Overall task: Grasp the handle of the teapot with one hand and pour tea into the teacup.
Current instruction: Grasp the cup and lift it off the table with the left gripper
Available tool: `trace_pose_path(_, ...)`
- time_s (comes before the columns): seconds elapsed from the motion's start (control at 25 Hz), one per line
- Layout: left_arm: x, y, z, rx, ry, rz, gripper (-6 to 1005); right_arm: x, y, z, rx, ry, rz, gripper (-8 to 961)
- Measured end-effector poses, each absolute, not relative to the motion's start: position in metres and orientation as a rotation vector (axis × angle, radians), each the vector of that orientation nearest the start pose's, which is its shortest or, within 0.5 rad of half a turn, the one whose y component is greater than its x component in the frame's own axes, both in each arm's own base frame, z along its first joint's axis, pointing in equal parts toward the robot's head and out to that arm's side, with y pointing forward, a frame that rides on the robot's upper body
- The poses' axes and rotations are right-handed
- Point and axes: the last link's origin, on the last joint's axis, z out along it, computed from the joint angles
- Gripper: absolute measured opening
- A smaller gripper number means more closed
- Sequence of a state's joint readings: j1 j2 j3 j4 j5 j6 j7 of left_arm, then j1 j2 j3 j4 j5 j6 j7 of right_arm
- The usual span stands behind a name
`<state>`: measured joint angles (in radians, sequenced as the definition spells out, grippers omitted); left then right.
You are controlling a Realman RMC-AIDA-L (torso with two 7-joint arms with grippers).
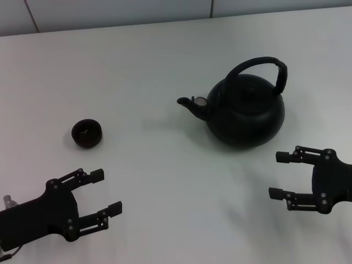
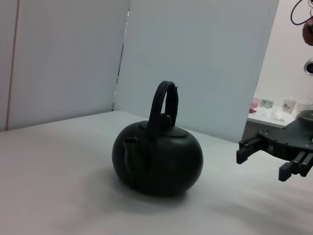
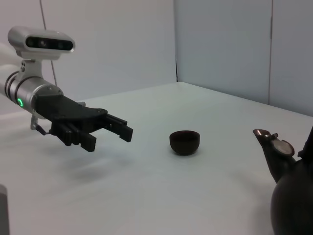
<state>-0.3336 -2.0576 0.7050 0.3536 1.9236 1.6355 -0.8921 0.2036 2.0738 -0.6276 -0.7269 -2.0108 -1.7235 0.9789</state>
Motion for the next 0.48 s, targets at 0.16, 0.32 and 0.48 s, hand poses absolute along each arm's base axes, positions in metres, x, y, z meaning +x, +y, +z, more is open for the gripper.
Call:
trace_pose_path(0.16,-0.3157,0.2344,-0.0362,-2.697,-0.512,-0.851,810,0.3391,0.2256,0.0189,-2.663,0.389,0.613,768)
trace_pose_path(0.32,-0.3146,0.2338,-0.0376,-2.706,-0.51,-0.855,807,0.3385,0.2263,0.0165,-2.667,0.39,0.618,768)
trace_pose_path(0.48,-0.313,0.234,-0.0378,-2.711,-0.508,-0.864,805,0.338,0.2278,0.0162,-2.668,0.387,0.617,768)
